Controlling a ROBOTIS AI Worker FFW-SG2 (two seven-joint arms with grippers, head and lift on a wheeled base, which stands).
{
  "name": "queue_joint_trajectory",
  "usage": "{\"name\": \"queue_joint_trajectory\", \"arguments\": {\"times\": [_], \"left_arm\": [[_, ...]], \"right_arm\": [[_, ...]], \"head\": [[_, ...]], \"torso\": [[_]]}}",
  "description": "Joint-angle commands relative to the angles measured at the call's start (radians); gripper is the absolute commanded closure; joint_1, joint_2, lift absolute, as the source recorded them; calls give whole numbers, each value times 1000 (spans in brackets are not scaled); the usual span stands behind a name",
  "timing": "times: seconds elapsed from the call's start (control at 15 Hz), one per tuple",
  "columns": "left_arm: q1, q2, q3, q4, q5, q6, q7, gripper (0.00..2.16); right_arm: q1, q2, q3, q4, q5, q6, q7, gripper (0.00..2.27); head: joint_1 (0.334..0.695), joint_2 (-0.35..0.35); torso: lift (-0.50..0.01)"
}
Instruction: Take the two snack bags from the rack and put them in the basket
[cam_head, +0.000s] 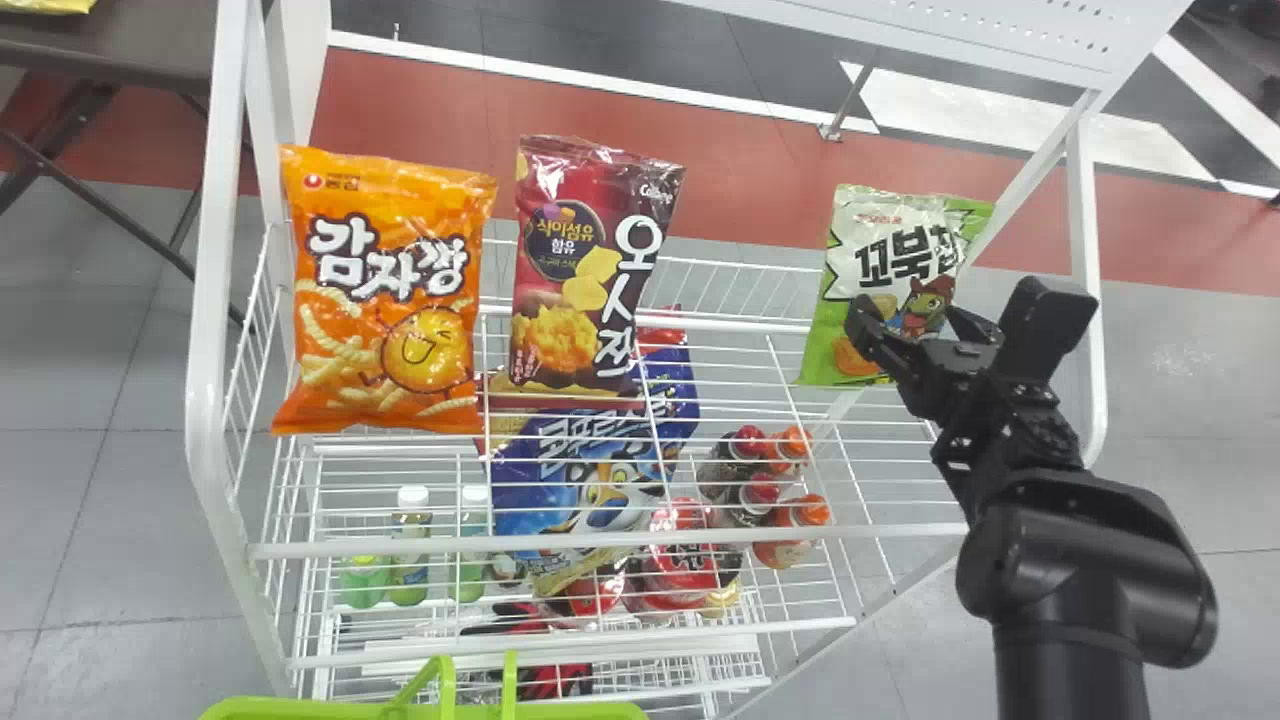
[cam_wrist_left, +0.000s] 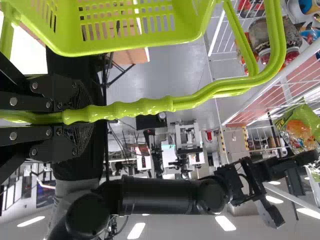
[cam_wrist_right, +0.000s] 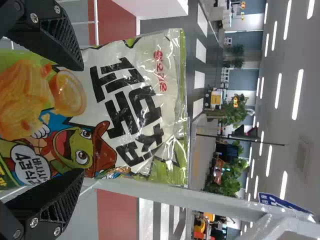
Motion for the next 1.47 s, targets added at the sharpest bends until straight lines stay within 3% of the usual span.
{"name": "queue_joint_trajectory", "arguments": {"times": [0.0, 0.2, 0.33, 0.47, 0.6, 0.67, 0.93, 1.4], "left_arm": [[0, 1, 1, 0, -6, 0, 0, 1571], [0, 1, 6, 0, -8, 0, 2, 1571], [0, 0, 4, 0, -15, 0, 3, 1571], [5, -2, 3, 5, -22, 0, 6, 1571], [9, -2, 3, 9, -22, 0, 8, 1571], [15, -2, 3, 5, -23, -3, 8, 1571], [26, 0, 3, -3, -25, -3, 14, 1571], [28, 0, 0, -11, -26, -6, 6, 1571]], "right_arm": [[-22, 0, 6, 38, 6, -2, -1, 97], [-34, -6, 8, 52, 3, -2, 0, 313], [-60, -12, 8, 69, -6, 10, 15, 647], [-84, -20, 1, 70, -19, 50, 42, 1571], [-86, -22, 6, 73, -29, 44, 49, 2101], [-86, -22, 6, 92, -39, 20, 49, 2246], [-26, -20, 6, 86, -91, -63, 49, 2250], [259, 0, -17, -322, -240, 20, 48, 2250]], "head": [[695, -350], [695, -350], [695, -350], [695, -350], [695, -350], [695, -350], [695, -350], [695, -350]], "torso": [[-10], [-10], [-10], [-10], [-10], [-10], [-10], [-10]]}}
